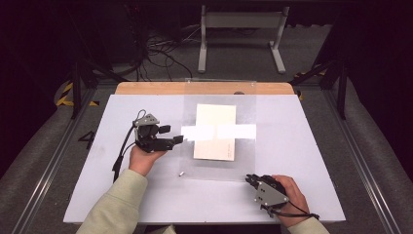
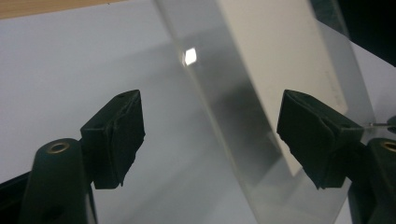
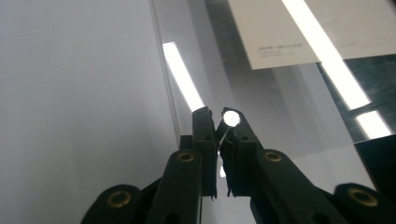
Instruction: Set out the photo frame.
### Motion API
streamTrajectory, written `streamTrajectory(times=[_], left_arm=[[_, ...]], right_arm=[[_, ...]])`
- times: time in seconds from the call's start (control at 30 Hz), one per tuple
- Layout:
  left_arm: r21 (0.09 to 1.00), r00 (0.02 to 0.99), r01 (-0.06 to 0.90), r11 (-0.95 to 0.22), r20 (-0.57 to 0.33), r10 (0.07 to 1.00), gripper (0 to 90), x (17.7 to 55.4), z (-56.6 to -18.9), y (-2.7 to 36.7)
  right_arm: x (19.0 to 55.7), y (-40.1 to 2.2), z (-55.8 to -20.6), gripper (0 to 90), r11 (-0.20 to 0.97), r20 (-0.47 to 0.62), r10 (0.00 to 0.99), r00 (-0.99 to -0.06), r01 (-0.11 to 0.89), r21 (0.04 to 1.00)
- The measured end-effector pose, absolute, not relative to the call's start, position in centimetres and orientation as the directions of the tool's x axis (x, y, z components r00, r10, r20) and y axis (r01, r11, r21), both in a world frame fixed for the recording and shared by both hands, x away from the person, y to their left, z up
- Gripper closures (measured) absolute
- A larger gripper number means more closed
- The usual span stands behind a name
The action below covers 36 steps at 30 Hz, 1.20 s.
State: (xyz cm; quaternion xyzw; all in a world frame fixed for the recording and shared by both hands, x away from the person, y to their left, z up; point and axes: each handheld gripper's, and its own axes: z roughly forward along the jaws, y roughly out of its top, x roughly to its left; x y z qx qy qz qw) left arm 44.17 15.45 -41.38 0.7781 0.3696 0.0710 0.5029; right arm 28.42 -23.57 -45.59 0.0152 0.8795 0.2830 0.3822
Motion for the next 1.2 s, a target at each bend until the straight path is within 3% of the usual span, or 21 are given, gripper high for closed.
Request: streamTrajectory(times=[0.03, 0.07, 0.13, 0.27, 0.47, 0.5, 0.67, 0.93, 1.03, 1.2], left_arm=[[0.835, 0.717, 0.504, -0.221, -0.261, 0.646, 22.2, 44.2, -41.4, 15.4], [0.838, 0.715, 0.506, -0.205, -0.275, 0.642, 20.9, 44.4, -41.3, 15.5], [0.849, 0.722, 0.499, -0.175, -0.295, 0.627, 19.4, 44.6, -41.2, 15.6], [0.875, 0.772, 0.448, -0.185, -0.274, 0.574, 18.0, 44.5, -39.9, 15.0], [0.87, 0.776, 0.439, -0.223, -0.242, 0.583, 17.4, 45.2, -38.4, 13.7], [0.87, 0.777, 0.437, -0.228, -0.237, 0.583, 17.3, 45.4, -38.3, 13.6], [0.839, 0.77, 0.494, -0.23, -0.299, 0.564, 15.7, 46.7, -38.5, 13.0], [0.879, 0.79, 0.445, -0.17, -0.295, 0.538, 17.7, 47.7, -36.5, 12.7], [0.899, 0.801, 0.406, -0.165, -0.263, 0.538, 23.6, 47.7, -35.1, 12.6], [0.921, 0.827, 0.336, -0.2, -0.187, 0.53, 49.6, 47.0, -34.3, 12.4]], right_arm=[[28.4, -23.6, -45.6, 85.0, 0.839, -0.664, 0.243, -0.707, -0.19, 0.51], [27.5, -23.2, -45.9, 84.9, 0.877, -0.734, 0.173, -0.657, -0.237, 0.418], [27.2, -23.1, -45.9, 84.9, 0.9, -0.759, 0.113, -0.641, -0.258, 0.352], [27.2, -23.0, -46.1, 84.8, 0.891, -0.759, 0.146, -0.634, -0.249, 0.38], [27.1, -23.1, -46.1, 84.9, 0.899, -0.767, 0.122, -0.63, -0.258, 0.355], [27.0, -22.9, -46.3, 84.8, 0.893, -0.777, 0.153, -0.611, -0.252, 0.373], [26.7, -22.8, -46.4, 84.8, 0.907, -0.796, 0.106, -0.596, -0.27, 0.322], [26.3, -22.6, -46.6, 84.7, 0.92, -0.825, 0.067, -0.561, -0.285, 0.268], [26.2, -22.5, -46.7, 84.7, 0.923, -0.836, 0.059, -0.546, -0.29, 0.254], [26.1, -22.6, -46.8, 84.6, 0.922, -0.837, 0.063, -0.543, -0.289, 0.257]])
